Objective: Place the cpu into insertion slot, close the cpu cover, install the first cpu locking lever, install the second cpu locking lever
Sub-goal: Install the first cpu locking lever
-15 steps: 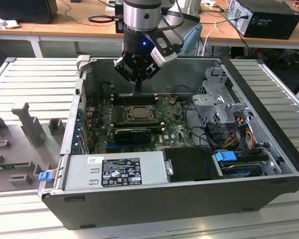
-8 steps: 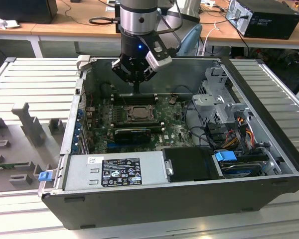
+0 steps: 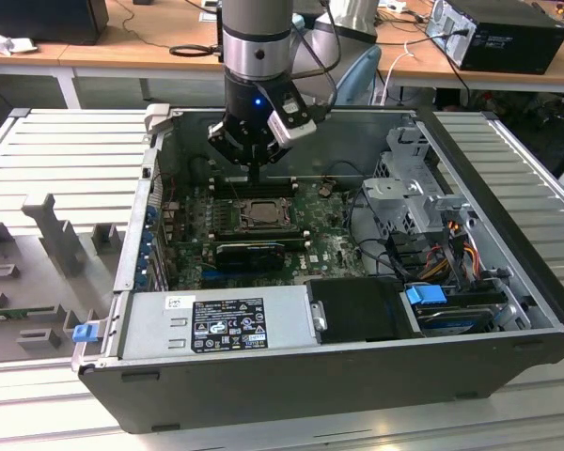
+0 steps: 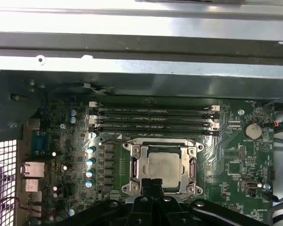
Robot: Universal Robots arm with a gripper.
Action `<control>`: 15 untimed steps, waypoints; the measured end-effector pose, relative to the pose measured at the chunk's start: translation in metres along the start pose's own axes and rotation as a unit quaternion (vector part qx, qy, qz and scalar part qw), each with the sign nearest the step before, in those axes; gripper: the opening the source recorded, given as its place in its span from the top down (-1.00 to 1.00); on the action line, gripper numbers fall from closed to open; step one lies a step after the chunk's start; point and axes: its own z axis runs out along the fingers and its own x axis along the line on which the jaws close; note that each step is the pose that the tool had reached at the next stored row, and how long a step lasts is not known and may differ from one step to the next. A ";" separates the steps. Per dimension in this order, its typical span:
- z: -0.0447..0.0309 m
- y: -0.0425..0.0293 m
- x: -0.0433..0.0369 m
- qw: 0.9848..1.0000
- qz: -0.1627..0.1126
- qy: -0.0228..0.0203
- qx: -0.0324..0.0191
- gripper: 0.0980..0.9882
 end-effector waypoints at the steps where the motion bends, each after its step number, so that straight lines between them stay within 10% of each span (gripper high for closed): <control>1: 0.0018 -0.0001 0.0013 1.000 0.000 0.000 0.000 0.98; 10: 0.0063 -0.0001 0.0162 1.000 0.000 -0.001 -0.006 0.98; 15: 0.0108 0.0005 0.0401 1.000 0.000 -0.006 -0.008 0.98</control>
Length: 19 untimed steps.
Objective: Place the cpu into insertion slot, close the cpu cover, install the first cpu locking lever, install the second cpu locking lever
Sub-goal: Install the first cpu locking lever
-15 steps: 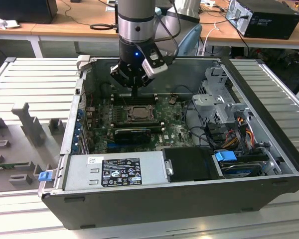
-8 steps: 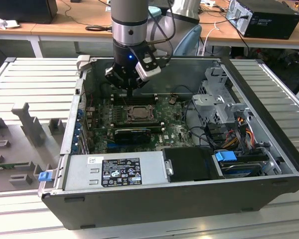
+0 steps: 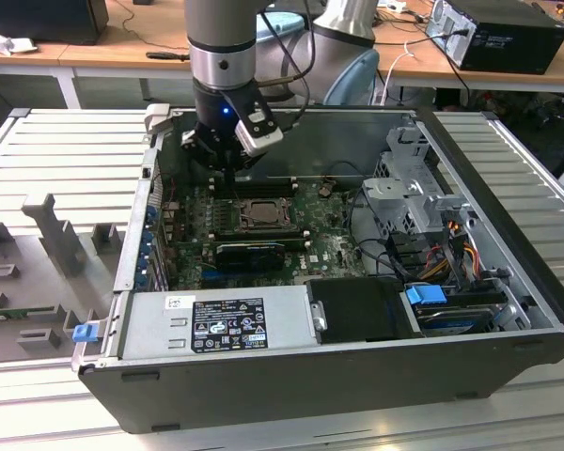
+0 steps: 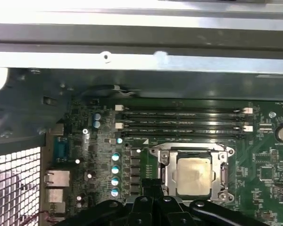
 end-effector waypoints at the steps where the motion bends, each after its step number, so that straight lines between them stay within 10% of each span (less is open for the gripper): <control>1: 0.0003 0.0008 0.0025 1.000 0.000 0.000 0.000 0.98; 11: 0.0026 0.0241 0.0179 1.000 0.000 0.000 0.000 0.98; 19: 0.0040 0.0265 0.0012 1.000 0.000 0.000 0.000 0.98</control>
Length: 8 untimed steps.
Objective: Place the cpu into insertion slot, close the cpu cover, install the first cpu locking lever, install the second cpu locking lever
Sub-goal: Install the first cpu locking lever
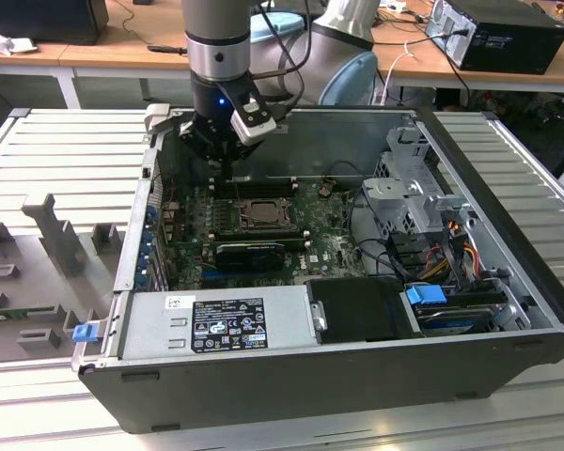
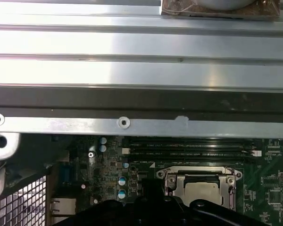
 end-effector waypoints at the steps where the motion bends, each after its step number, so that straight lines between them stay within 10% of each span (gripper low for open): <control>1: 0.0002 0.0000 -0.0020 1.000 0.000 0.000 0.000 0.98; 8: 0.0015 -0.0003 -0.0171 1.000 0.000 0.000 0.000 0.98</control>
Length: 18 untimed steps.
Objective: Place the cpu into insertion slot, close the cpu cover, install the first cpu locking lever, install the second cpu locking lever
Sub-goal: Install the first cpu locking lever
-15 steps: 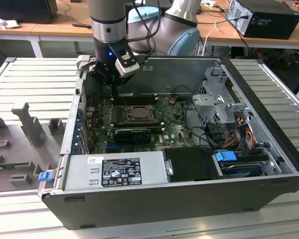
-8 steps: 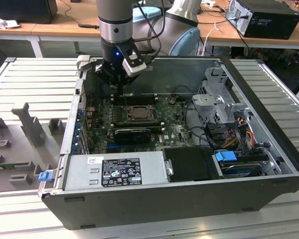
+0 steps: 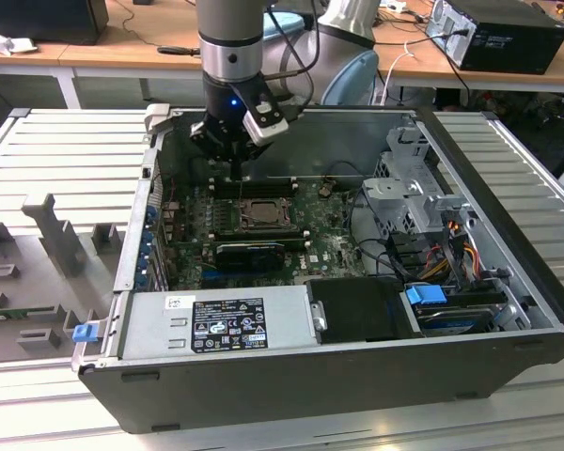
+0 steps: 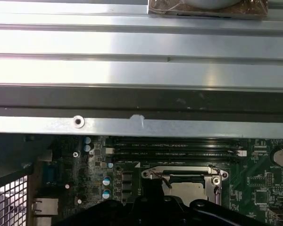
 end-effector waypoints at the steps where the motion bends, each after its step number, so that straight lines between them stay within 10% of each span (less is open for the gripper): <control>1: 0.0001 0.0000 -0.0014 1.000 0.000 0.000 0.000 0.98; 7: 0.0016 -0.0003 -0.0142 1.000 0.000 0.000 0.000 0.98; 9: 0.0019 -0.0008 -0.0165 1.000 0.001 0.000 -0.025 0.98; 10: 0.0038 -0.0012 -0.0172 1.000 0.000 -0.001 -0.029 0.98; 18: 0.0182 -0.0022 -0.0301 1.000 -0.009 0.000 -0.029 0.98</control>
